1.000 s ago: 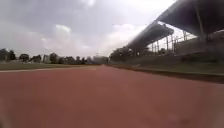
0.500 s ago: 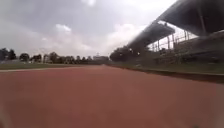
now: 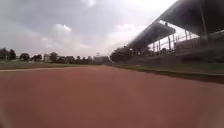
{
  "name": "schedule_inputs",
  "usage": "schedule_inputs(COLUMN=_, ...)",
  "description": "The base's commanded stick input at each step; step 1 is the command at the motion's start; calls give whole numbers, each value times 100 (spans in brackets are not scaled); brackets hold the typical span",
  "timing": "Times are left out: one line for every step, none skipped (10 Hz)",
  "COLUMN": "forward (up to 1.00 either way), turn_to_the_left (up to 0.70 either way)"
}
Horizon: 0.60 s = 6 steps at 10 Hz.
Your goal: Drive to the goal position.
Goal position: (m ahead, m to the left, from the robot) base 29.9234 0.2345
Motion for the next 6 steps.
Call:
schedule_inputs(forward=45, turn_to_the_left=0)
schedule_inputs(forward=45, turn_to_the_left=0)
schedule_inputs(forward=45, turn_to_the_left=0)
schedule_inputs(forward=45, turn_to_the_left=0)
schedule_inputs(forward=45, turn_to_the_left=0)
schedule_inputs(forward=45, turn_to_the_left=0)
